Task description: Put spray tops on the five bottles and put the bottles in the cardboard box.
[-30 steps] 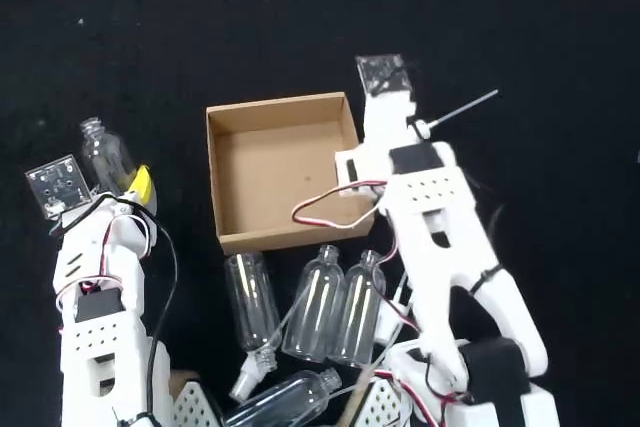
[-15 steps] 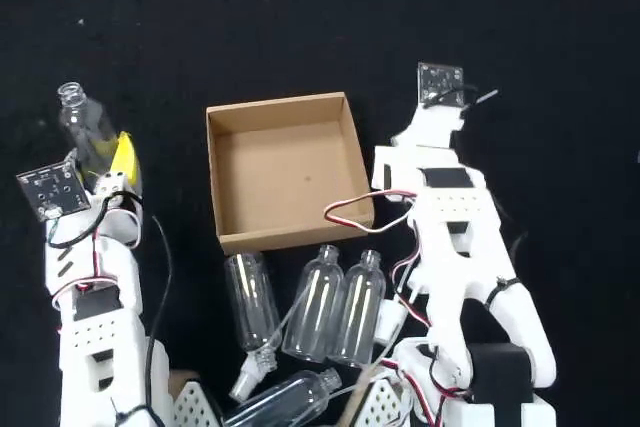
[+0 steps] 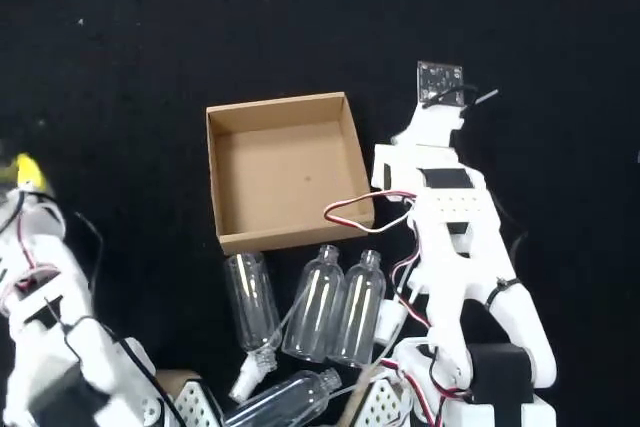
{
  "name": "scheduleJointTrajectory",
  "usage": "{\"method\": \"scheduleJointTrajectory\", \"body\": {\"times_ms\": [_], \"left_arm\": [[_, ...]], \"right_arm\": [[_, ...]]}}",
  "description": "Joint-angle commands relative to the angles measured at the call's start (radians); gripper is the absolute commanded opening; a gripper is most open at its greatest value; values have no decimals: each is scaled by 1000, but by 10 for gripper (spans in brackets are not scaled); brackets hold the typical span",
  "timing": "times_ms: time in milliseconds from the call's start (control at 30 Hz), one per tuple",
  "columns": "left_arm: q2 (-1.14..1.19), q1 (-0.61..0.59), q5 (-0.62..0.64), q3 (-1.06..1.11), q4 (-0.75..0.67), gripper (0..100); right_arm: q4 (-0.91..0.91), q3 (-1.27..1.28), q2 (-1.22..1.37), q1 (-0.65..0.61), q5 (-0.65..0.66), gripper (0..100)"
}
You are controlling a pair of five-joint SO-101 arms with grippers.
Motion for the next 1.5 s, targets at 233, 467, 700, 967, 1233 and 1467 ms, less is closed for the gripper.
{"method": "scheduleJointTrajectory", "body": {"times_ms": [233,467,700,967,1233,1467], "left_arm": [[420,-108,-6,42,-621,145],[635,-148,-6,42,-862,145],[796,-148,-6,48,-993,148],[907,-148,-6,104,-1140,164],[947,-153,-5,107,-1145,263],[951,-153,-5,107,-1145,263]], "right_arm": [[-28,-4,-18,21,-6,127],[-28,-4,-18,23,-6,127],[-28,-4,-18,23,-6,127],[-28,-4,-18,25,-6,127],[-28,-4,-18,25,-5,127],[-28,-4,-18,25,-5,127]]}}
